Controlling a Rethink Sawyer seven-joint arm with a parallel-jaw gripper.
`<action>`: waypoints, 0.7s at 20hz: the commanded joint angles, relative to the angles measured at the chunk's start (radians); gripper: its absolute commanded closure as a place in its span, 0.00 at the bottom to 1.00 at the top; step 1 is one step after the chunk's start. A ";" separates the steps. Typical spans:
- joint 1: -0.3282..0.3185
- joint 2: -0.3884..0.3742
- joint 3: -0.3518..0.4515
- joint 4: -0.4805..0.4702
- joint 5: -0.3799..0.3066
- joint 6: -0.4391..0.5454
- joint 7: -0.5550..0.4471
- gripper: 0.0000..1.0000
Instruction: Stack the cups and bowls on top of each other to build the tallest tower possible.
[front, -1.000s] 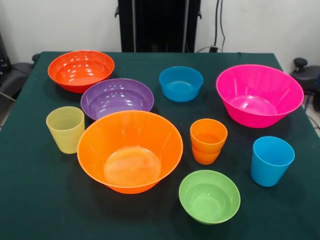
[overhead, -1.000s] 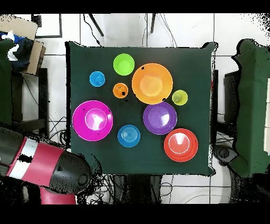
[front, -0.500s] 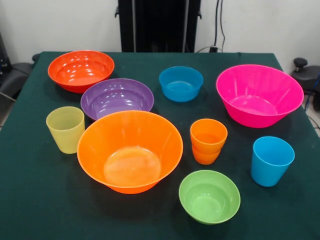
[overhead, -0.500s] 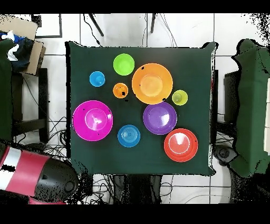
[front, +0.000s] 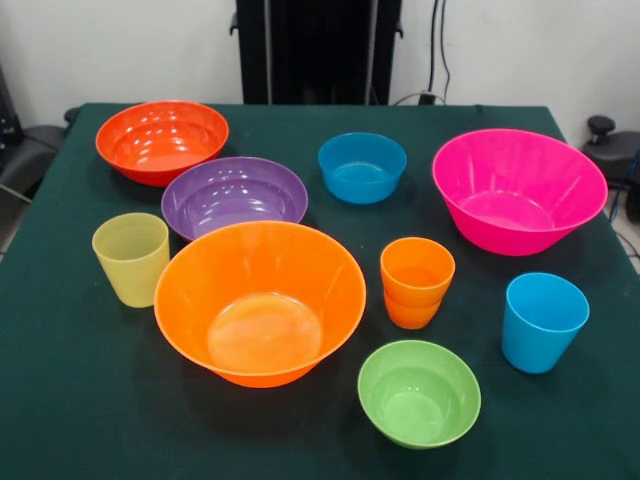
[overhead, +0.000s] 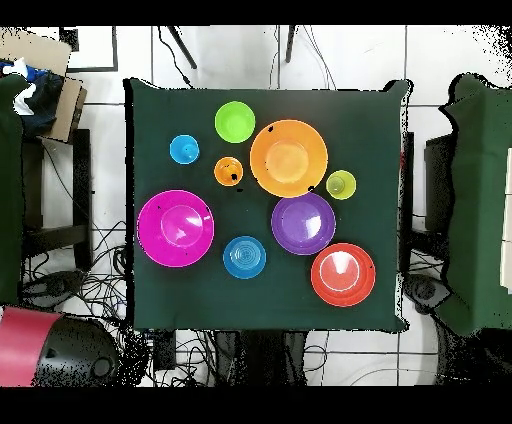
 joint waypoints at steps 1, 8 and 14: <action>0.009 -0.006 0.060 0.097 -0.102 -0.001 0.096 1.00; 0.008 0.039 0.077 0.031 -0.134 0.006 0.136 1.00; -0.016 0.081 0.096 -0.074 -0.154 0.060 0.148 1.00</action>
